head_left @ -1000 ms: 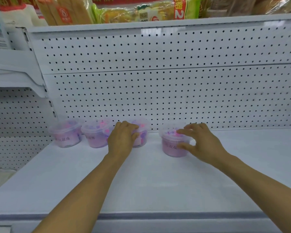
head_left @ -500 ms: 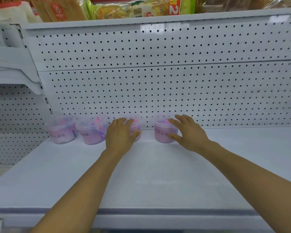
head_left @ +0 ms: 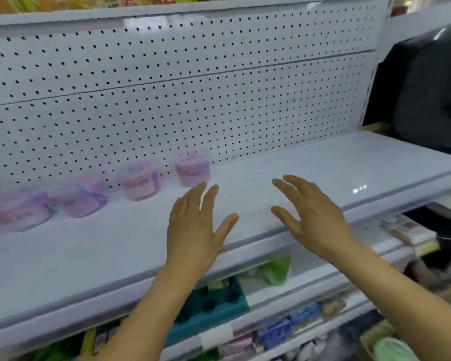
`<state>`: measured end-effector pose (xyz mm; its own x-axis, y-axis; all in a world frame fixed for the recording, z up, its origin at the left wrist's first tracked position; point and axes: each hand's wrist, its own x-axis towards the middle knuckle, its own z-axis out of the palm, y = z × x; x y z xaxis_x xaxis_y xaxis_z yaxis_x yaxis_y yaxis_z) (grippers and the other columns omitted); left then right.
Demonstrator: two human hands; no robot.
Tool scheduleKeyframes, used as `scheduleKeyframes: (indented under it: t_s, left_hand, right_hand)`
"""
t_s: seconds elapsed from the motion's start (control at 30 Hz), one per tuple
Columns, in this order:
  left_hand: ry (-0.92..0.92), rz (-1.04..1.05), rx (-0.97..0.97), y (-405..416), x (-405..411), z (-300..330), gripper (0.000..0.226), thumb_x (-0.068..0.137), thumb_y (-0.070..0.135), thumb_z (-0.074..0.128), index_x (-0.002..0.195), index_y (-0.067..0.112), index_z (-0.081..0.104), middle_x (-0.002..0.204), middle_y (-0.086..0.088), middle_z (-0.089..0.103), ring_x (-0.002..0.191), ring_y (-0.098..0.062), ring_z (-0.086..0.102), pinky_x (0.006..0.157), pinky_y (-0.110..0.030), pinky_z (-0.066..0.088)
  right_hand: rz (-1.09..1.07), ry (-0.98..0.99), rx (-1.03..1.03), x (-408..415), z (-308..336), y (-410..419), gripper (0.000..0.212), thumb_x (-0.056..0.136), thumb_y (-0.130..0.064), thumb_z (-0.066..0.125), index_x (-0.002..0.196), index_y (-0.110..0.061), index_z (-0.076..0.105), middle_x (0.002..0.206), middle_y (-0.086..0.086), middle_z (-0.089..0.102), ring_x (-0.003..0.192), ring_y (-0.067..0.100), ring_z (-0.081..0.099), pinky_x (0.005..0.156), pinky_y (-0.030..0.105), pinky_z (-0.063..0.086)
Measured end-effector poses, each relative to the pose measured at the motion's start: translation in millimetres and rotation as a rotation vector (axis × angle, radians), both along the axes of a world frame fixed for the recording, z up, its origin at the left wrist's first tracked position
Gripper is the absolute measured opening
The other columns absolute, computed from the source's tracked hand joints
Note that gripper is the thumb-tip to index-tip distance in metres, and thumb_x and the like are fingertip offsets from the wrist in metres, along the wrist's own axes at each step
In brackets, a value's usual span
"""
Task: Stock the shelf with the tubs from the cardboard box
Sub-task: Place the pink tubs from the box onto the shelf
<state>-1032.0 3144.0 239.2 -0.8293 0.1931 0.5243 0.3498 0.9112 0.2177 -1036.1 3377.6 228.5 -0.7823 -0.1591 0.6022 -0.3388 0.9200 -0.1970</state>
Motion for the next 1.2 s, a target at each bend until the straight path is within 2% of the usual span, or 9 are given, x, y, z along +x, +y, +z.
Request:
scheduleKeyframes:
  t_s: [0.1,0.33,0.5,0.63,0.77,0.9,1.0,1.1,1.2]
  left_hand:
    - [-0.030,-0.139,0.006,40,23,-10,0.069,0.089,0.063,0.039,0.145,0.024,0.034,0.154,0.000,0.028,0.139,-0.020,0.027,0.113,-0.035,0.023]
    - [-0.049,-0.448,-0.085,153,59,-44,0.061,0.091,0.058,0.040,0.138,0.019,0.043,0.136,-0.005,0.050,0.122,-0.024,0.047,0.098,-0.041,0.044]
    - [-0.180,-0.619,-0.127,261,66,-90,0.065,0.089,0.063,0.032,0.135,0.018,0.045,0.133,-0.003,0.050,0.117,-0.025,0.050,0.090,-0.039,0.046]
    - [-0.370,-0.703,-0.099,350,72,-138,0.059,0.092,0.059,0.039,0.139,0.024,0.039,0.137,0.003,0.044,0.124,-0.019,0.042,0.098,-0.036,0.041]
    - [-0.649,-0.701,-0.061,448,68,-193,0.056,0.091,0.057,0.044,0.138,0.026,0.041,0.139,0.006,0.043,0.129,-0.016,0.041,0.101,-0.033,0.038]
    - [-0.955,-0.602,0.011,542,61,-257,0.055,0.090,0.052,0.052,0.136,0.023,0.045,0.139,0.000,0.048,0.120,-0.019,0.053,0.102,-0.037,0.041]
    - [-1.134,-0.487,0.069,595,58,-308,0.053,0.090,0.046,0.056,0.133,0.015,0.049,0.134,-0.007,0.054,0.116,-0.022,0.055,0.100,-0.037,0.043]
    - [-1.234,-0.372,0.027,629,59,-355,0.051,0.092,0.047,0.051,0.128,0.011,0.052,0.128,-0.010,0.058,0.115,-0.027,0.055,0.097,-0.038,0.044]
    - [-1.236,-0.298,-0.121,651,59,-390,0.050,0.092,0.049,0.046,0.123,0.010,0.052,0.124,-0.011,0.059,0.113,-0.031,0.055,0.093,-0.039,0.045]
  right_hand:
    - [-0.089,0.022,-0.005,45,-14,38,0.053,0.092,-0.047,0.040,0.137,-0.019,0.048,0.136,0.008,0.053,0.116,0.031,0.055,0.070,0.039,0.053]
    - [-0.365,-0.140,0.003,133,-65,146,0.049,0.092,-0.044,0.042,0.130,-0.017,0.054,0.135,0.010,0.053,0.116,0.032,0.054,0.083,0.044,0.051]
    - [-0.552,-0.272,-0.068,189,-115,247,0.038,0.087,-0.032,0.059,0.121,-0.017,0.062,0.128,0.010,0.057,0.110,0.035,0.058,0.082,0.042,0.053]
    - [-0.690,-0.393,-0.194,220,-150,339,0.036,0.088,-0.032,0.062,0.122,-0.019,0.062,0.131,0.005,0.056,0.114,0.032,0.056,0.085,0.042,0.051]
    - [-0.835,-0.542,-0.350,238,-180,434,0.043,0.090,-0.030,0.059,0.131,-0.017,0.055,0.136,0.006,0.051,0.118,0.033,0.052,0.091,0.042,0.047]
    - [-0.903,-0.707,-0.536,239,-236,525,0.049,0.085,-0.051,0.050,0.127,-0.027,0.054,0.122,0.002,0.059,0.095,0.022,0.060,0.079,0.035,0.049]
    - [-0.950,-0.726,-0.674,227,-265,566,0.034,0.090,-0.032,0.056,0.120,-0.015,0.059,0.110,0.002,0.064,0.100,0.027,0.060,0.080,0.034,0.045]
    - [-0.990,-0.774,-0.816,212,-297,596,0.030,0.094,-0.021,0.056,0.120,-0.006,0.058,0.109,0.006,0.063,0.108,0.031,0.058,0.081,0.031,0.039]
    - [-1.001,-0.804,-0.924,199,-327,619,0.043,0.095,-0.026,0.054,0.130,-0.003,0.048,0.127,0.014,0.059,0.114,0.032,0.056,0.094,0.035,0.040]
